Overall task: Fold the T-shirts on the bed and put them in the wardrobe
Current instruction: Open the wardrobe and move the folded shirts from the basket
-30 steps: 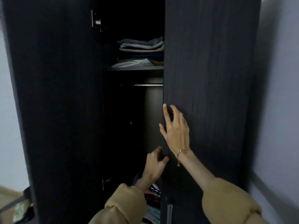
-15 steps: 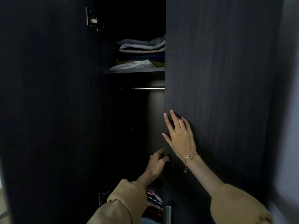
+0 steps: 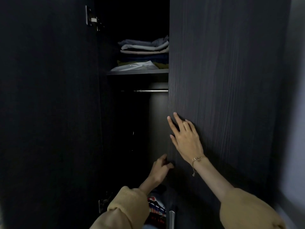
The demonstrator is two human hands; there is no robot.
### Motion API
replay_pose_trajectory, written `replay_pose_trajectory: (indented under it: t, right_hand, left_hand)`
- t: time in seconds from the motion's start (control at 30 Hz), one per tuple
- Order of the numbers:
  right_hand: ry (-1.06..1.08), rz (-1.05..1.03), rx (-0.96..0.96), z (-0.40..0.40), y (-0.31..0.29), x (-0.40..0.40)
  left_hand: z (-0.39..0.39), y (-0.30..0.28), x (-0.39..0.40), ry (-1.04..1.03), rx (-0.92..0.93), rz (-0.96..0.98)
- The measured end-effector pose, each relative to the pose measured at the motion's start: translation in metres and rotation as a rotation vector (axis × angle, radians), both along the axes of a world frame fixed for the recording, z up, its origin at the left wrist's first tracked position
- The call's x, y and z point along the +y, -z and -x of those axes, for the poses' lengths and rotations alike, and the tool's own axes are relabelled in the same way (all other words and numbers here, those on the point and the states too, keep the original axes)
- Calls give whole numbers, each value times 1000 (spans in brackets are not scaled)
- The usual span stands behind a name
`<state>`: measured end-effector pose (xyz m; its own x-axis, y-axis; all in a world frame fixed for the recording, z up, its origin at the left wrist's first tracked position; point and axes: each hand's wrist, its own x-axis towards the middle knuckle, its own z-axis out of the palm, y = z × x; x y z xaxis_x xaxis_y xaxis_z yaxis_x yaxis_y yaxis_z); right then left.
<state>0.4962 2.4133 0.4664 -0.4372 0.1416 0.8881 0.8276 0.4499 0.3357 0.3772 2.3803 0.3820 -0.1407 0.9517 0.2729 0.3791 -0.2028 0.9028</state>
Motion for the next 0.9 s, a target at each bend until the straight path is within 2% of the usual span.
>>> replay_pose_trajectory:
  t: [0.2, 0.53, 0.67, 0.9]
  right_hand:
    - [-45, 79, 39, -1, -6, -14]
    - [-316, 521, 150, 25, 0, -77]
    - [-432, 636, 78, 56, 7, -111]
    - [-632, 836, 45, 141, 19, -163]
  left_hand:
    - [13, 1, -16, -121, 169, -134]
    - [56, -45, -98, -290, 269, -440]
    - [86, -79, -146, -345, 452, -607]
    - [166, -142, -230, -624, 708, -855]
